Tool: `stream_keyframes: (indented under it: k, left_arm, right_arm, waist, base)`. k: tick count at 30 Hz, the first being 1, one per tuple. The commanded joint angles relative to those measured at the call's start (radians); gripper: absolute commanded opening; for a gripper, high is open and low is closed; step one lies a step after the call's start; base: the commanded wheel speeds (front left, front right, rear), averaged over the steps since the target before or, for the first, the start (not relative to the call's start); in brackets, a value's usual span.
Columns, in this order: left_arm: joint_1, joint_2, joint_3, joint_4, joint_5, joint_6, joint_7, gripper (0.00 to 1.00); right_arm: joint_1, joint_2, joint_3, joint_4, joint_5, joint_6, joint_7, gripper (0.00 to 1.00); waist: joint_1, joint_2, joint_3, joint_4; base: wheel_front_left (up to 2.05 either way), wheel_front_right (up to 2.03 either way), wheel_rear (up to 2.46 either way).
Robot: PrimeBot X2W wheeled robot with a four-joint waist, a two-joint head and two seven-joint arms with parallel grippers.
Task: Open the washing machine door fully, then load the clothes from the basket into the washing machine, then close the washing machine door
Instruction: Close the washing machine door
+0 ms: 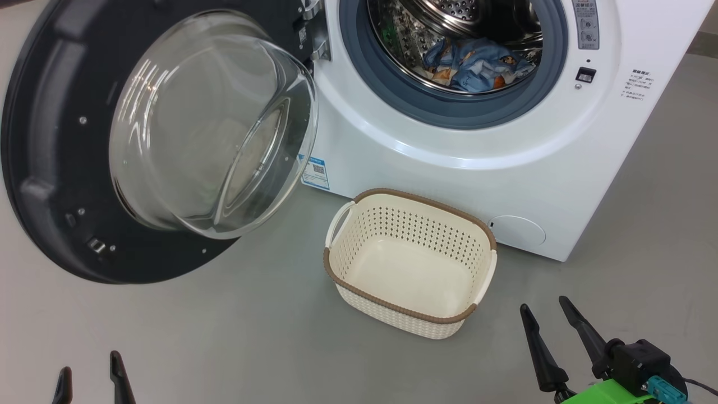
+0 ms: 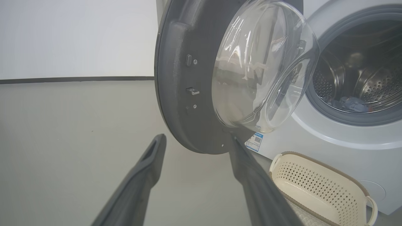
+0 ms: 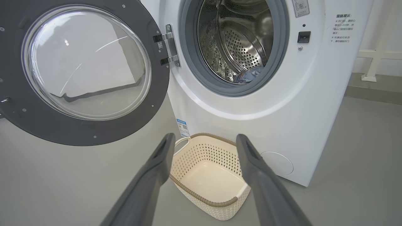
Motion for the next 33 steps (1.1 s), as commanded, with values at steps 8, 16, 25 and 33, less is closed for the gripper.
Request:
stream_keyframes:
  k: [8,16,25,33]
  left_arm:
    - [-0.006,0.006,0.033,-0.023,0.004,-0.003,-0.006,1.0]
    - [-0.002,0.006,0.033,-0.014,-0.007,-0.017,-0.006,0.0]
    - [-0.043,0.006,0.096,-0.054,-0.036,-0.051,-0.006,0.0]
    - [-0.132,0.023,0.2,-0.085,-0.007,-0.126,-0.006,0.0]
  right_arm:
    - [-0.017,-0.011,0.032,-0.02,-0.001,0.002,0.0,1.0]
    - [-0.013,-0.012,0.031,-0.022,0.0,0.002,0.0,1.0]
    - [-0.008,-0.01,0.023,-0.031,-0.001,0.002,0.004,1.0]
    - [-0.006,-0.006,0.02,-0.039,-0.001,0.002,0.007,1.0]
  waist:
    - [0.0,0.0,-0.006,-0.005]
    - [0.0,0.0,-0.01,-0.01]
    - [0.0,0.0,-0.005,-0.009]
    - [0.0,0.0,0.0,-0.009]
  base:
    - [0.0,0.0,0.0]
    - [0.0,0.0,0.0]
    - [0.0,0.0,0.0]
    - [0.0,0.0,0.0]
